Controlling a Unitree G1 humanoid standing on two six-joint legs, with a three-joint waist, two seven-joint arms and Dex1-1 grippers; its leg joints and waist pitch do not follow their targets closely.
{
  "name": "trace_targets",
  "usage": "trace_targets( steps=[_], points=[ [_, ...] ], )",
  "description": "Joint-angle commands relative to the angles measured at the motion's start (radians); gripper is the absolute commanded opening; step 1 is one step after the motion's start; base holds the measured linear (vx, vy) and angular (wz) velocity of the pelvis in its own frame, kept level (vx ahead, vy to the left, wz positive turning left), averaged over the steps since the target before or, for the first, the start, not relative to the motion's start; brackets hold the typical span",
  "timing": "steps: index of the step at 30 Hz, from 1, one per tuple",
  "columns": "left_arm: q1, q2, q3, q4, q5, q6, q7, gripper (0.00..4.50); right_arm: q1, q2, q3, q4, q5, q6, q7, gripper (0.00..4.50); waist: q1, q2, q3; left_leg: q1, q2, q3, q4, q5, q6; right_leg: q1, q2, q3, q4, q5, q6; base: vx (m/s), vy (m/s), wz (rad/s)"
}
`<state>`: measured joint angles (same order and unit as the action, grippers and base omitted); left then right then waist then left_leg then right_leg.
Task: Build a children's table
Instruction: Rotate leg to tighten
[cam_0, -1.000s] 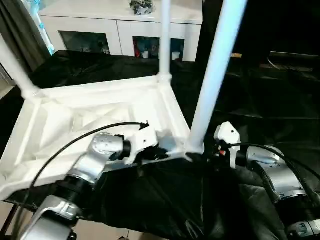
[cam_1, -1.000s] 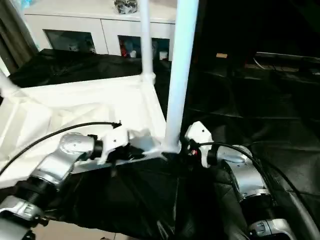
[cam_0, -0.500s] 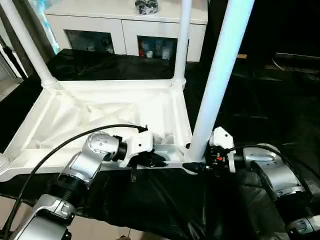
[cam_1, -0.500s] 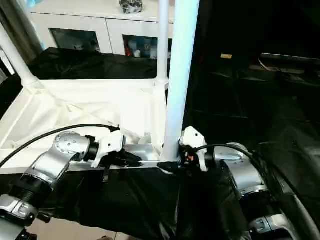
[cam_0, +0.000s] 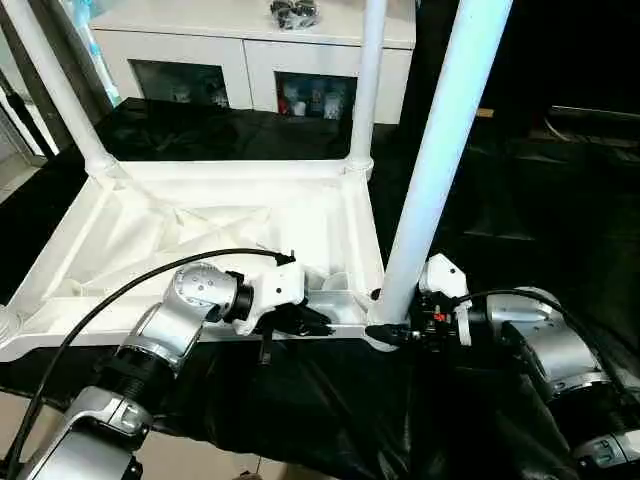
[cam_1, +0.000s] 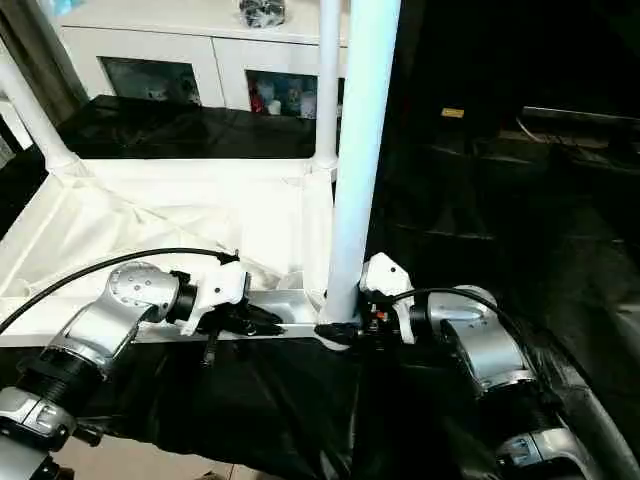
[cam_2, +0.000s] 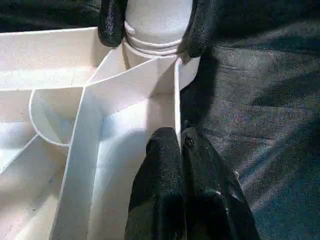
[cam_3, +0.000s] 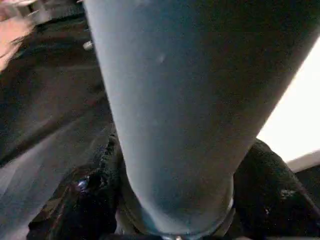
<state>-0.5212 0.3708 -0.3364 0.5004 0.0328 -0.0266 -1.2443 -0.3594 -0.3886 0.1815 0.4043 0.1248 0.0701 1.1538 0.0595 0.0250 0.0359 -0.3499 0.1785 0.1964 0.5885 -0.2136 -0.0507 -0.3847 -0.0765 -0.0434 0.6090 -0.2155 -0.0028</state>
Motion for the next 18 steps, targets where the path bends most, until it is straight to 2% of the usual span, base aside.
trace_targets(
  steps=[1, 3, 4, 5, 6, 7, 9, 11, 13, 14, 15, 18],
  points=[
    [-0.007, -0.043, -0.020, 0.041, 0.034, 0.025, 0.094, 0.00, 0.019, 0.054, 0.019, 0.022, -0.023, -0.014, -0.108, 2.64, -0.002, -0.008, -0.044, 0.001, 0.059, -0.022, -0.069, -0.152, 0.071, 0.039, -0.073, 0.043, -0.067, -0.080, -0.286, 0.000, 0.000, 0.00],
    [-0.014, -0.077, -0.024, 0.054, 0.057, 0.047, 0.158, 0.00, 0.034, 0.090, 0.010, 0.038, -0.059, -0.012, -0.223, 2.64, -0.009, -0.009, -0.035, 0.007, 0.058, -0.025, -0.078, -0.224, 0.031, 0.033, -0.073, 0.045, -0.084, -0.230, -0.254, 0.000, 0.000, 0.00],
    [-0.017, -0.106, -0.023, 0.058, 0.063, 0.070, 0.199, 0.00, 0.042, 0.115, 0.004, 0.044, -0.073, 0.004, -0.286, 2.63, -0.011, -0.010, -0.035, 0.012, 0.058, -0.027, -0.080, -0.256, 0.017, 0.030, -0.075, 0.046, -0.091, -0.303, -0.233, 0.000, 0.000, 0.00],
    [-0.019, -0.127, -0.021, 0.060, 0.064, 0.082, 0.223, 0.00, 0.046, 0.131, 0.001, 0.047, -0.080, 0.012, -0.322, 2.63, -0.012, -0.011, -0.034, 0.013, 0.058, -0.026, -0.081, -0.260, 0.011, 0.027, -0.074, 0.048, -0.093, -0.318, -0.223, 0.000, 0.000, 0.00],
    [-0.022, -0.185, -0.020, 0.062, 0.067, 0.113, 0.288, 0.00, 0.055, 0.184, -0.011, 0.049, -0.093, 0.035, -0.425, 2.63, -0.016, -0.010, -0.031, 0.013, 0.057, -0.027, -0.083, -0.272, 0.000, 0.025, -0.072, 0.050, -0.096, -0.341, -0.210, 0.000, 0.000, 0.00],
    [-0.022, -0.197, -0.020, 0.063, 0.067, 0.119, 0.301, 0.00, 0.057, 0.195, -0.014, 0.049, -0.096, 0.040, -0.445, 2.63, -0.020, -0.010, -0.028, 0.010, 0.056, -0.031, -0.087, -0.292, -0.009, 0.023, -0.073, 0.049, -0.100, -0.383, -0.194, 0.000, 0.000, 0.00],
    [-0.029, -0.266, -0.025, 0.072, 0.079, 0.147, 0.379, 0.00, 0.051, 0.273, -0.040, 0.058, -0.098, 0.084, -0.574, 2.63, -0.027, -0.009, -0.029, 0.012, 0.054, -0.034, -0.088, -0.323, -0.013, 0.019, -0.074, 0.049, -0.108, -0.444, -0.167, 0.000, 0.000, 0.00],
    [-0.042, -0.338, -0.029, 0.090, 0.092, 0.174, 0.462, 0.00, 0.028, 0.367, -0.073, 0.080, -0.090, 0.128, -0.709, 2.63, -0.033, -0.001, -0.031, 0.012, 0.054, -0.037, -0.090, -0.331, -0.022, 0.016, -0.071, 0.049, -0.108, -0.425, -0.162, 0.000, 0.000, 0.00],
    [-0.047, -0.360, -0.033, 0.097, 0.106, 0.178, 0.493, 0.00, 0.018, 0.403, -0.083, 0.088, -0.086, 0.136, -0.755, 2.63, -0.035, 0.000, -0.033, 0.009, 0.053, -0.040, -0.093, -0.338, -0.024, 0.020, -0.071, 0.046, -0.108, -0.409, -0.158, 0.000, 0.000, 0.00],
    [-0.047, -0.368, -0.038, 0.098, 0.122, 0.175, 0.514, 0.00, 0.014, 0.419, -0.080, 0.086, -0.090, 0.128, -0.776, 2.63, -0.035, 0.000, -0.037, 0.010, 0.053, -0.039, -0.091, -0.325, -0.021, 0.021, -0.071, 0.047, -0.108, -0.371, -0.161, 0.000, 0.000, 0.00],
    [-0.046, -0.370, -0.040, 0.096, 0.128, 0.176, 0.518, 0.00, 0.013, 0.423, -0.077, 0.084, -0.094, 0.122, -0.782, 2.63, -0.036, 0.003, -0.036, 0.006, 0.054, -0.037, -0.093, -0.320, -0.016, 0.022, -0.069, 0.047, -0.109, -0.334, -0.163, 0.000, 0.000, 0.00],
    [-0.032, -0.373, -0.039, 0.075, 0.142, 0.188, 0.530, 0.00, 0.018, 0.429, -0.089, 0.062, -0.083, 0.100, -0.787, 2.63, -0.035, 0.003, -0.037, 0.004, 0.052, -0.035, -0.091, -0.311, 0.000, 0.023, -0.072, 0.047, -0.108, -0.315, -0.170, 0.000, 0.000, 0.00]
  ],
)
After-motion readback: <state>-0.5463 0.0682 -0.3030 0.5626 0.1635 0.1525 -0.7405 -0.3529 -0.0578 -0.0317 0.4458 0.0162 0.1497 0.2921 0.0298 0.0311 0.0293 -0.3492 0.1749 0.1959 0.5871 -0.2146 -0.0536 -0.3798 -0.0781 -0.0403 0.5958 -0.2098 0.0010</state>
